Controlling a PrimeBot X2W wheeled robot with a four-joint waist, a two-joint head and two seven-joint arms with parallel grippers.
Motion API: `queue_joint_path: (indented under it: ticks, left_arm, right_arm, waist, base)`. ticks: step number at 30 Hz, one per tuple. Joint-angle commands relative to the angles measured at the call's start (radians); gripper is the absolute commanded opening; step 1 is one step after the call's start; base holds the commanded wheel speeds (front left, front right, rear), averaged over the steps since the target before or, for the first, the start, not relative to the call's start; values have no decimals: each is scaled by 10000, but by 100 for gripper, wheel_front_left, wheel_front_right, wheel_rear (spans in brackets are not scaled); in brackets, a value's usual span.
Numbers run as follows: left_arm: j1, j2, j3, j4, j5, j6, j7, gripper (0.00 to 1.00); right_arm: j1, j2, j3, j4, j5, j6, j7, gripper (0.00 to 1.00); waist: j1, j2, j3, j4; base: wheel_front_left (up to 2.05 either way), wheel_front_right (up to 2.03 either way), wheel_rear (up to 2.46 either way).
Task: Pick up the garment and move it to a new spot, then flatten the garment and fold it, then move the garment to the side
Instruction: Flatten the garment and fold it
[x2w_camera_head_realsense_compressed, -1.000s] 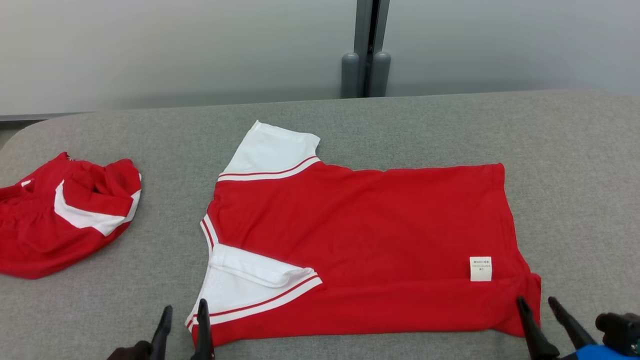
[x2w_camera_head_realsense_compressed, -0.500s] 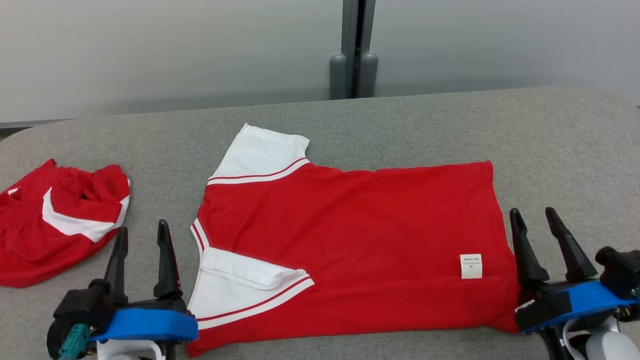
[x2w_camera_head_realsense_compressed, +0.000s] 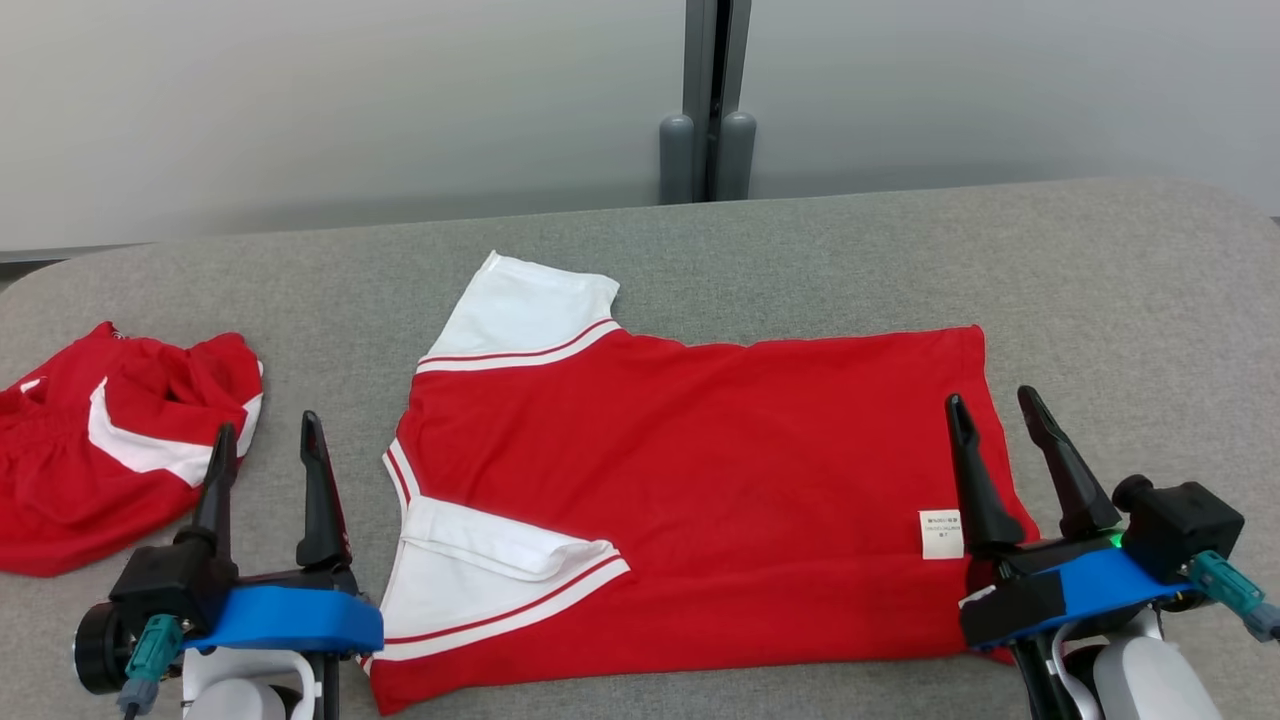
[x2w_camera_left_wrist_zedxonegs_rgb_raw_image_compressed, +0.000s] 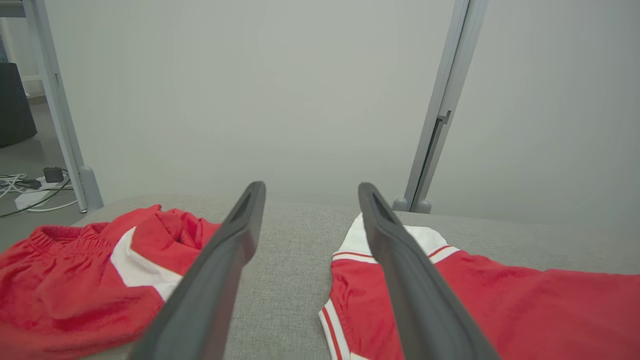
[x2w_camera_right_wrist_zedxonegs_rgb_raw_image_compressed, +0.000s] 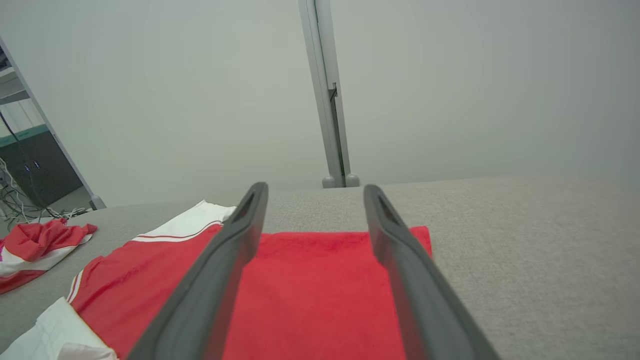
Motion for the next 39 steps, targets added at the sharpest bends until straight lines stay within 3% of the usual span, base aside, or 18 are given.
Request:
queue_joint_path:
  ticks: [1, 25, 30, 39]
  left_arm:
    - [-148, -2, 22, 99, 49, -51, -39, 100]
    - [-333, -356, 550, 611, 571, -393, -36, 100]
    - [-1542, -90, 479, 1166, 467, -780, 121, 100]
    - [-5166, 767, -17, 2267, 568, -1326, 1314, 100]
  right_arm:
    - [-148, 84, 39, 12, -110, 3, -79, 100]
    - [237, 345, -231, 12, -1080, 3, -4, 100]
    - [-709, 152, -691, 447, -1244, 3, 312, 100]
    - [-2713, -454, -726, 655, -1067, 3, 874, 100]
  waist:
    - [-1, 0, 11, 5]
    - [-1, 0, 79, 36]
    - [-1, 0, 316, -55]
    - [-1, 0, 1554, -576]
  base:
    - [0, 0, 0]
    - [0, 0, 0]
    - [0, 0, 0]
    - [0, 0, 0]
